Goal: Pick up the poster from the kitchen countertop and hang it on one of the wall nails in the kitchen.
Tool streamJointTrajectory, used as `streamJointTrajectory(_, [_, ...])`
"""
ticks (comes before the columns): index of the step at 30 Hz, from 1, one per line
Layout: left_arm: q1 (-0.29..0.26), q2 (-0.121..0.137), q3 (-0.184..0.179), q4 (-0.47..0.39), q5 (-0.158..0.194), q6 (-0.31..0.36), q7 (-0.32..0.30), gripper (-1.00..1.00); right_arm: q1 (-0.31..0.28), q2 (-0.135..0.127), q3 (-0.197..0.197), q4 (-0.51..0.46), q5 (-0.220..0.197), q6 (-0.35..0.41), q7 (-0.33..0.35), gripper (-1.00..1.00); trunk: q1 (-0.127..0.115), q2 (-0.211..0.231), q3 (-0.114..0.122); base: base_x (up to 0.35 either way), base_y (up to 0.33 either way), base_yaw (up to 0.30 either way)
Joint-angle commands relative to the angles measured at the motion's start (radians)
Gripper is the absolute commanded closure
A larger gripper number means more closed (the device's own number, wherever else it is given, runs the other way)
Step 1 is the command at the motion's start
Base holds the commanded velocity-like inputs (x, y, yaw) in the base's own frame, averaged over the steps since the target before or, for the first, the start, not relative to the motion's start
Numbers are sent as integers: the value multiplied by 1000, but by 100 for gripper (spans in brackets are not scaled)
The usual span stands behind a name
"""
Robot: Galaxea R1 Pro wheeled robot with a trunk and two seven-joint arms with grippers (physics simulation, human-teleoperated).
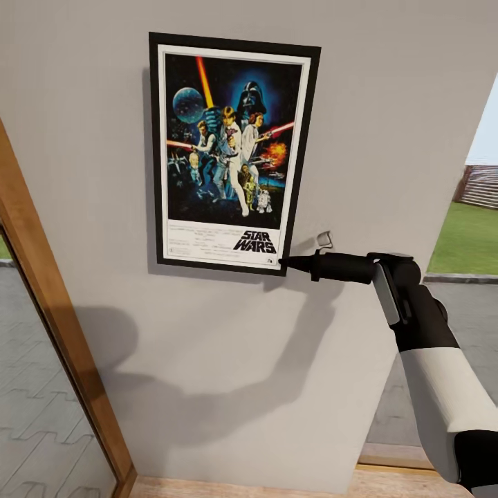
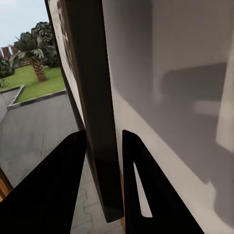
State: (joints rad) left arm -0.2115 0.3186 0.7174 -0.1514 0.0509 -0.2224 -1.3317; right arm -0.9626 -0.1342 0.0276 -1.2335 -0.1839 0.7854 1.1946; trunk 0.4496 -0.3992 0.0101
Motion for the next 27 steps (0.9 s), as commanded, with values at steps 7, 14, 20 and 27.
streamJointTrajectory(7, [0,0,-4,1,6,-6,-1,-100,0,-1,2,0,-6,6,-1,100,0,-1,0,0,0,0])
streamJointTrajectory(14, [0,0,-4,1,6,-6,-1,-100,-1,-1,2,0,-6,6,-3,100,0,-1,0,0,0,0])
streamJointTrajectory(20, [0,0,-4,1,6,-6,-1,-100,0,-1,2,0,-5,6,-3,100,0,-1,0,0,0,0])
streamJointTrajectory(27, [0,0,-4,1,6,-6,-1,-100,0,0,2,0,-5,6,-3,100,0,-1,0,0,0,0])
